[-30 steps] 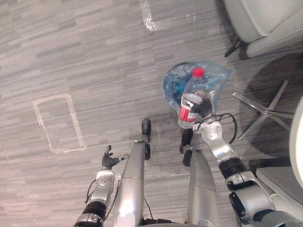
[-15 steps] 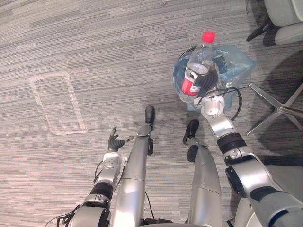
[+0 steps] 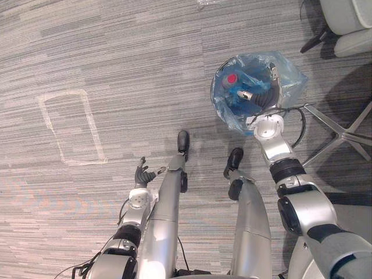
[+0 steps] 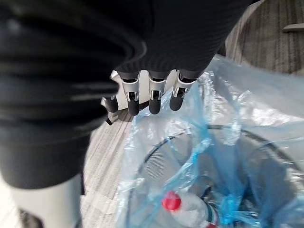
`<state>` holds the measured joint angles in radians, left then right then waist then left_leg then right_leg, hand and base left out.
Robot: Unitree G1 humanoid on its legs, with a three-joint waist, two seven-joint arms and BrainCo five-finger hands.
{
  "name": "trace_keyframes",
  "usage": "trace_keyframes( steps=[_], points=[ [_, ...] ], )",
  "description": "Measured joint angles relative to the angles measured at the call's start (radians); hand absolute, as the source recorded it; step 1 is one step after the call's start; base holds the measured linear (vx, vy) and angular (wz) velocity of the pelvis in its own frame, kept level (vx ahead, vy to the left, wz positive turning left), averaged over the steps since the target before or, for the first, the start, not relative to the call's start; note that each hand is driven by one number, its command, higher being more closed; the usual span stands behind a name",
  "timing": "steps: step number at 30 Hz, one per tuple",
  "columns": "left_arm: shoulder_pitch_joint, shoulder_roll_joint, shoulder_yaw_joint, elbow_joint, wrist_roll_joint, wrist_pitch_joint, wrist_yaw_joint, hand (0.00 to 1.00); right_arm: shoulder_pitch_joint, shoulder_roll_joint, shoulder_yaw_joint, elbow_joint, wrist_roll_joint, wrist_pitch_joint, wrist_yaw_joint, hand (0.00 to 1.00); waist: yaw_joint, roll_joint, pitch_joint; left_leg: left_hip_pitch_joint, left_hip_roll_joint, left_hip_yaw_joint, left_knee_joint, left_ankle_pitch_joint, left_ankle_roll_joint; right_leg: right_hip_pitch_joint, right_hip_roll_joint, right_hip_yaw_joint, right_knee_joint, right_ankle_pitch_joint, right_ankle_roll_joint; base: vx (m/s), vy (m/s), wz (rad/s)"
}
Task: Gather rubbish on tea table into small bin, then transfer packed bag to large trash can.
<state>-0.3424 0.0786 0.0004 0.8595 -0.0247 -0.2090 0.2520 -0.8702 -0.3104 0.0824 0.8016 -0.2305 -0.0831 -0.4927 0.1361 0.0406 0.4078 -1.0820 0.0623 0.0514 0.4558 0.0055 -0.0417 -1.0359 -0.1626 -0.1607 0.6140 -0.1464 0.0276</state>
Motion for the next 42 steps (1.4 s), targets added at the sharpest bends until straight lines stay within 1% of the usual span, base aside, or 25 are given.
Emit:
trace_keyframes(
  steps=[2,4,5,6,8,10,11,13,14,17,18,19,21,24,26,29,32,35,40,42],
  points=[
    [0.000,-0.008,0.000,0.005,0.001,0.000,-0.001,0.00,0.021,0.001,0.007,-0.001,-0.050,0.006,0.000,0.00,0.000,0.001,-0.006,0.000,0.003,0.000,-0.001,0.000,0.000,0.003,0.004,0.000,-0.007,0.003,0.001,0.00,0.000,-0.02],
    [0.000,-0.017,-0.001,0.019,0.001,0.001,-0.002,0.00,0.047,0.007,0.033,-0.001,-0.124,0.018,0.000,0.00,-0.003,-0.001,-0.018,0.001,0.004,0.001,-0.001,0.000,0.000,0.005,0.004,0.000,-0.010,0.003,0.001,0.00,0.000,0.00],
    [0.000,-0.017,-0.003,0.022,0.002,0.001,-0.002,0.00,0.051,0.007,0.042,-0.001,-0.140,0.020,0.001,0.00,-0.004,-0.002,-0.020,0.002,0.005,0.002,-0.001,0.000,0.000,0.005,0.005,0.000,-0.010,0.003,0.000,0.00,0.000,0.00],
    [0.000,-0.016,-0.015,0.024,0.002,0.002,-0.002,0.00,0.057,0.011,0.055,-0.001,-0.188,0.024,0.003,0.00,-0.007,-0.002,-0.022,0.003,0.006,0.003,-0.002,0.000,0.000,0.006,0.005,0.000,-0.010,0.003,0.000,0.00,0.000,0.00],
    [-0.003,-0.015,-0.020,0.027,0.003,0.003,-0.002,0.00,0.056,0.026,0.082,0.012,-0.239,0.030,0.003,0.00,-0.017,-0.002,-0.022,0.003,0.007,0.002,-0.003,0.000,0.000,0.006,0.006,-0.001,-0.010,0.003,0.000,0.00,0.000,0.00],
    [-0.011,-0.015,-0.020,0.039,0.003,0.004,-0.001,0.00,0.054,0.036,0.095,0.040,-0.268,0.035,0.006,0.00,-0.022,-0.002,-0.022,0.003,0.007,0.002,-0.006,0.000,-0.001,0.006,0.006,-0.001,-0.011,0.003,0.000,0.00,0.000,0.00],
    [-0.037,-0.018,-0.021,0.060,0.003,0.009,-0.001,0.00,0.051,0.039,0.118,0.091,-0.286,0.045,0.017,0.00,-0.023,-0.002,-0.022,0.001,0.007,0.002,-0.013,-0.001,-0.001,0.004,0.006,-0.003,-0.013,0.003,0.000,0.00,0.000,0.00],
    [-0.060,-0.021,-0.021,0.070,0.003,0.015,-0.001,0.00,0.045,0.058,0.123,0.139,-0.315,0.057,0.025,0.00,-0.024,-0.002,-0.022,-0.006,0.007,0.001,-0.018,-0.001,-0.001,-0.002,0.005,-0.007,-0.016,0.003,0.000,-0.01,-0.003,0.04],
    [-0.082,-0.026,-0.021,0.077,0.002,0.021,0.000,0.00,0.037,0.073,0.123,0.181,-0.322,0.069,0.032,0.00,-0.025,-0.008,-0.034,-0.030,0.007,0.001,-0.017,0.000,-0.001,-0.026,0.005,-0.007,-0.012,0.003,0.000,0.00,0.000,0.00],
    [-0.134,-0.036,-0.021,0.083,0.002,0.027,0.000,0.00,0.019,0.091,0.121,0.233,-0.323,0.083,0.058,0.00,-0.027,-0.009,-0.037,-0.064,0.007,-0.001,-0.010,0.012,-0.005,-0.061,0.005,-0.010,-0.006,0.003,-0.001,0.00,-0.011,0.06],
    [-0.167,-0.051,-0.020,0.086,0.001,0.030,0.000,0.00,0.007,0.113,0.111,0.274,-0.330,0.093,0.071,0.00,-0.031,-0.009,-0.037,-0.084,0.007,-0.003,0.001,0.015,-0.005,-0.078,0.004,-0.012,0.006,0.002,-0.002,0.00,-0.015,0.06],
    [-0.175,-0.054,-0.020,0.086,0.001,0.030,0.000,0.00,0.006,0.113,0.105,0.284,-0.332,0.094,0.076,1.00,-0.032,-0.009,-0.036,-0.088,0.008,-0.002,0.005,0.015,-0.005,-0.082,0.003,-0.012,0.012,0.001,-0.004,0.00,-0.020,0.07],
    [-0.209,-0.066,-0.019,0.088,-0.001,0.036,-0.001,0.00,-0.001,0.142,0.075,0.315,-0.340,0.104,0.095,1.00,-0.034,-0.008,-0.036,-0.091,0.008,-0.004,0.007,0.015,-0.005,-0.086,0.002,-0.014,0.019,-0.005,-0.007,0.00,-0.016,0.05],
    [-0.229,-0.074,-0.014,0.091,-0.009,0.041,-0.001,0.00,-0.006,0.153,0.056,0.317,-0.339,0.108,0.108,1.00,-0.037,-0.008,-0.036,-0.100,0.006,-0.002,0.003,0.013,-0.006,-0.102,-0.003,-0.014,0.038,-0.014,-0.014,-0.02,-0.016,0.06],
    [-0.239,-0.077,0.008,0.091,-0.020,0.042,-0.002,0.00,-0.012,0.158,0.051,0.317,-0.338,0.109,0.120,1.00,-0.038,-0.009,-0.037,-0.126,0.006,0.000,0.003,0.011,-0.008,-0.138,-0.007,-0.014,0.056,-0.018,-0.018,-0.04,-0.022,0.07],
    [-0.241,-0.079,0.024,0.106,-0.031,0.049,-0.002,0.00,-0.010,0.167,0.037,0.318,-0.324,0.109,0.127,1.00,-0.039,-0.009,-0.036,-0.150,0.006,0.000,0.003,0.024,-0.014,-0.169,-0.009,-0.015,0.071,-0.019,-0.020,-0.03,-0.024,0.06],
    [-0.240,-0.087,0.048,0.110,-0.046,0.051,-0.003,0.00,-0.002,0.175,0.028,0.317,-0.296,0.108,0.127,1.00,-0.039,-0.009,-0.036,-0.144,0.008,0.000,0.015,0.024,-0.014,-0.161,-0.009,-0.016,0.078,-0.020,-0.020,0.00,0.000,0.00],
    [-0.238,-0.092,0.053,0.105,-0.049,0.049,-0.016,0.00,-0.004,0.176,0.027,0.298,-0.275,0.097,0.124,1.00,-0.039,-0.009,-0.036,-0.131,0.010,-0.001,0.017,0.023,-0.014,-0.145,-0.007,-0.016,0.077,-0.020,-0.020,-0.01,-0.003,-0.01],
    [-0.210,-0.092,0.054,0.101,-0.050,0.050,-0.020,0.00,0.033,0.185,0.042,0.238,-0.241,0.088,0.122,1.00,-0.039,-0.009,-0.036,-0.097,0.020,0.001,0.016,0.023,-0.013,-0.106,0.004,-0.017,0.059,-0.014,-0.023,-0.03,-0.011,-0.06],
    [-0.172,-0.092,0.057,0.086,-0.050,0.051,-0.020,0.00,0.075,0.187,0.050,0.185,-0.225,0.086,0.120,1.00,-0.041,-0.009,-0.036,-0.065,0.027,0.007,0.016,0.020,-0.011,-0.072,0.009,-0.017,0.049,-0.014,-0.024,-0.01,-0.013,-0.07]
  ],
)
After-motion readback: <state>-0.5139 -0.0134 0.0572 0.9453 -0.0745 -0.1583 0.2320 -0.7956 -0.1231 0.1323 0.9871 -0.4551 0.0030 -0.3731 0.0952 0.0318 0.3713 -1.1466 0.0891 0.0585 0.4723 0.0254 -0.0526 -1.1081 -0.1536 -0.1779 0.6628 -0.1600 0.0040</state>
